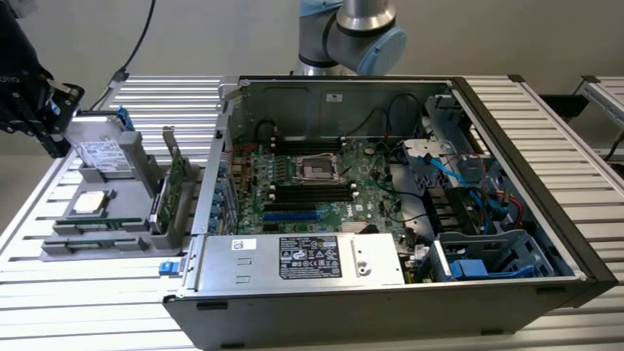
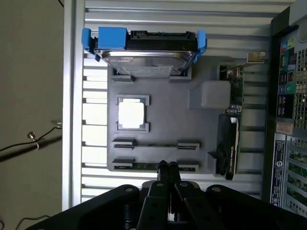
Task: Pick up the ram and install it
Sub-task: 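Pick up the ram and move it above insertion slot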
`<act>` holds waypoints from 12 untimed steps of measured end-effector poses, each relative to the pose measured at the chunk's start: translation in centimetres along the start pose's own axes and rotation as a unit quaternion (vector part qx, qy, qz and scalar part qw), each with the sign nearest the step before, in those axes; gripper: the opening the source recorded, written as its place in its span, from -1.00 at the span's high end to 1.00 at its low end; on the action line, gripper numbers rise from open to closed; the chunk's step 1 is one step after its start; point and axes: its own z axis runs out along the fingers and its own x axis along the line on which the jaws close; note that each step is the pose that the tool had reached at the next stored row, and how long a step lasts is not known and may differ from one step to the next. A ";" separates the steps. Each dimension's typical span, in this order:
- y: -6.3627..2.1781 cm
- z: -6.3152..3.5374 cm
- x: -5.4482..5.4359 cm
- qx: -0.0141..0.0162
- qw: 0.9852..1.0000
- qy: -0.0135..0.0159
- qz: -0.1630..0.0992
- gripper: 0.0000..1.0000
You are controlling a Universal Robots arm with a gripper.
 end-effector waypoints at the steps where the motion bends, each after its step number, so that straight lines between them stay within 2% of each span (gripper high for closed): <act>1: 0.00 0.01 0.0 0.000 1.000 0.000 -0.007 0.80; 6: 0.00 0.01 0.0 0.001 0.999 0.002 -0.049 0.80; 9: 0.01 0.02 0.0 0.001 0.997 0.002 -0.077 0.80; 12: 0.00 0.01 0.0 0.001 0.995 0.003 -0.105 0.80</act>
